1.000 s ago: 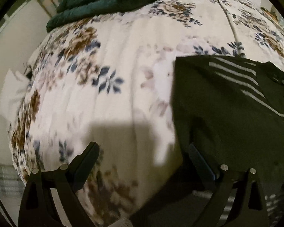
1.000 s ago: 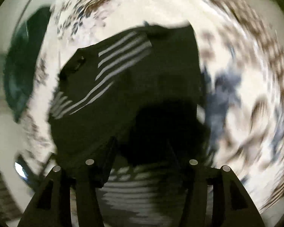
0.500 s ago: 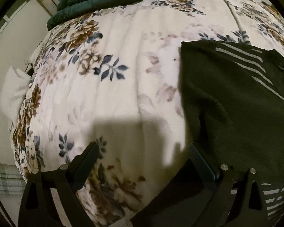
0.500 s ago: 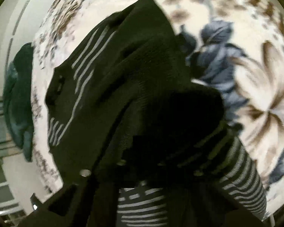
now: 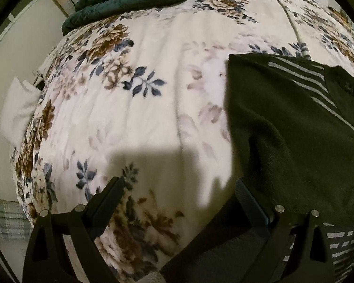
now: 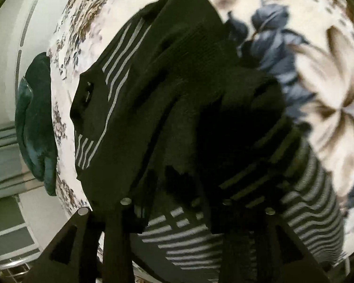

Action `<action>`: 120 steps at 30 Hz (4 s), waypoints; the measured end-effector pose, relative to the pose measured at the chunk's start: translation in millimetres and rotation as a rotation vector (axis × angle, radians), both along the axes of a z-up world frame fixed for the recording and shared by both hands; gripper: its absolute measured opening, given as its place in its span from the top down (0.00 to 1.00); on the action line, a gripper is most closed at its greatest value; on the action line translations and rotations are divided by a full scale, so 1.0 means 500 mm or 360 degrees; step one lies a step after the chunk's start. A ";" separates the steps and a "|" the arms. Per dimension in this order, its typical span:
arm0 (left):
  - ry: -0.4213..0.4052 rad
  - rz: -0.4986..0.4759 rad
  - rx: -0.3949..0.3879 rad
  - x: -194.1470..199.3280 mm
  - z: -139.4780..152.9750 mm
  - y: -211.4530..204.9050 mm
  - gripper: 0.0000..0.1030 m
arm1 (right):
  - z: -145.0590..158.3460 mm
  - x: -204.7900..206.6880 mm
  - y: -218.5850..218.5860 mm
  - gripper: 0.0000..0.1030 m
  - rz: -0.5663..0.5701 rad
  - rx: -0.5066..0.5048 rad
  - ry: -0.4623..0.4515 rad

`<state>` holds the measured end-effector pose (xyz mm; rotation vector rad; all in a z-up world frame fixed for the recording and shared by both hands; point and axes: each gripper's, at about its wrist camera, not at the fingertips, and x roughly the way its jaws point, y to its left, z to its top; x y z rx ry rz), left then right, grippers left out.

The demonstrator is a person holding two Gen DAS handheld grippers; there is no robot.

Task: Fold small clothes

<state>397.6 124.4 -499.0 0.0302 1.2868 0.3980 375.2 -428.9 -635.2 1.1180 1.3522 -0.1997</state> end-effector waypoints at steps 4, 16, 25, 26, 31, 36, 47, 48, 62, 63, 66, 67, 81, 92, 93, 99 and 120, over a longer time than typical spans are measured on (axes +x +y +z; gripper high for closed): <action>0.0009 -0.0015 0.0027 -0.002 -0.004 -0.002 0.05 | -0.050 0.022 0.013 0.61 -0.0056 0.0019 0.0079; 0.0016 -0.0007 0.0013 0.004 -0.010 -0.006 0.05 | 0.048 -0.006 0.015 0.93 0.0045 -0.0347 0.0004; -0.0015 -0.0061 0.0036 0.012 0.001 -0.013 0.05 | 0.075 -0.005 -0.013 0.60 0.0239 -0.0489 0.0063; -0.0014 -0.0062 0.0030 0.014 0.000 -0.013 0.05 | 0.100 -0.002 -0.019 0.52 0.0272 -0.0580 0.0019; -0.0031 -0.0073 0.0028 0.032 0.001 -0.019 0.05 | 0.122 0.083 -0.051 0.41 0.0381 -0.0812 -0.0059; -0.0046 -0.0148 0.0088 0.061 -0.014 -0.039 0.05 | 0.061 0.170 -0.064 0.48 0.0514 -0.0848 0.0015; -0.0093 -0.0211 0.0112 0.076 -0.011 -0.051 0.05 | 0.061 0.154 -0.065 0.81 0.0518 -0.0942 0.0036; -0.0112 -0.0211 0.0111 0.065 0.003 -0.054 0.05 | 0.065 0.149 -0.071 0.76 0.0517 -0.0896 0.0042; 0.0144 -0.0448 -0.0137 -0.378 0.067 -0.414 0.05 | 0.163 -0.170 -0.212 0.37 0.0680 -0.0415 0.0058; 0.0212 -0.0485 -0.0176 -0.423 0.053 -0.468 0.05 | 0.159 -0.187 -0.223 0.37 0.0698 -0.0404 0.0079; 0.0368 -0.0568 -0.0274 -0.530 -0.002 -0.607 0.05 | 0.144 -0.245 -0.281 0.37 0.0763 -0.0350 0.0136; 0.0402 -0.0581 -0.0306 -0.554 -0.020 -0.640 0.05 | 0.140 -0.252 -0.298 0.37 0.0783 -0.0349 0.0143; 0.0281 -0.0727 -0.0223 -0.579 -0.114 -0.810 0.96 | 0.111 -0.029 -0.351 0.37 0.0953 -0.0200 -0.0131; 0.0055 -0.0596 -0.0291 -0.571 0.052 -0.729 0.96 | -0.038 0.267 -0.283 0.32 0.0737 0.0186 -0.0247; 0.0031 -0.0578 -0.0297 -0.580 0.061 -0.724 0.96 | -0.051 0.283 -0.274 0.32 0.0729 0.0211 -0.0226; -0.0068 -0.0481 -0.0343 -0.596 0.117 -0.657 0.96 | -0.045 0.323 -0.196 0.94 0.0779 0.0107 -0.0176; -0.0200 0.0342 -0.0811 -0.634 0.089 -0.038 0.96 | 0.275 0.488 0.605 0.95 0.1415 -0.0583 -0.0222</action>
